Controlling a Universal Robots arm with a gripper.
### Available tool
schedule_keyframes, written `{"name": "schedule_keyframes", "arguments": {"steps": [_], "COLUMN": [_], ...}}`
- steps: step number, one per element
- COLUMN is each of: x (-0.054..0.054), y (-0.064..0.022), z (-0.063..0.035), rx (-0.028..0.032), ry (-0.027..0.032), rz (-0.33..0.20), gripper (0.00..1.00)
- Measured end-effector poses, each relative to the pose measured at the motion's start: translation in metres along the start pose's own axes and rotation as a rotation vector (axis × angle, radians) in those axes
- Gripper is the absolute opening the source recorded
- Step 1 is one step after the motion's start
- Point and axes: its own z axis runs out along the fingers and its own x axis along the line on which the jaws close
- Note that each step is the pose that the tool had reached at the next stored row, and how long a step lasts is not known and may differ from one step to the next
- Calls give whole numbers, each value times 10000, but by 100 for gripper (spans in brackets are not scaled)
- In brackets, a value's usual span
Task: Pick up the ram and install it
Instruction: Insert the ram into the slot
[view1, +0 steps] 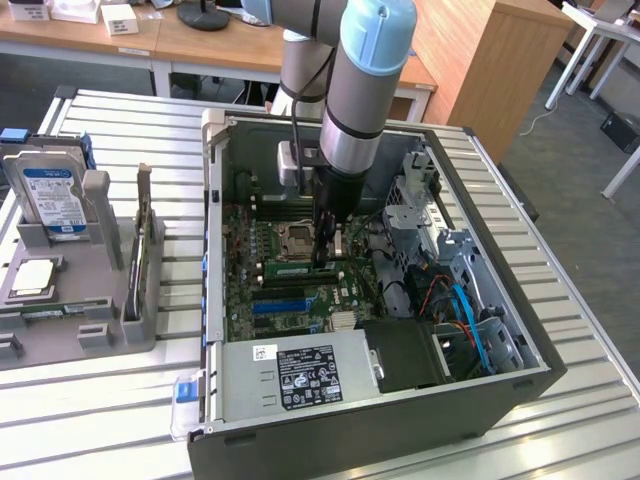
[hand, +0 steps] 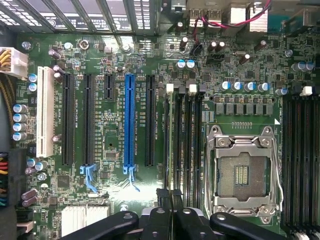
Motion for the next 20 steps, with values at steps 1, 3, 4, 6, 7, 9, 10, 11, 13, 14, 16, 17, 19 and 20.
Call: {"name": "schedule_keyframes", "arguments": {"steps": [1, 3, 4, 6, 7, 9, 10, 11, 13, 14, 16, 17, 19, 20], "x": [0, 1, 1, 0, 0, 1, 0, 0, 0, 0, 0, 0, 0, 0], "y": [0, -1, -2, -5, -7, -19, -27, -35, -42, -42, -42, -40, -40, -40], "z": [-1, -2, -3, -2, -2, -2, -2, -1, -2, -2, -2, -2, 4, 8], "rx": [-1, -38, -79, -140, -172, -214, -227, -239, -249, -250, -249, -249, -249, -249], "ry": [2, 7, 9, 8, 7, 8, 7, 5, 7, 8, 7, 7, 5, 5], "rz": [0, 0, 1, 4, 5, 7, 7, 7, 8, 8, 8, 9, 7, 6], "gripper": [12, 12, 12, 12, 12, 12, 12, 12, 12, 12, 12, 12, 12, 12]}}
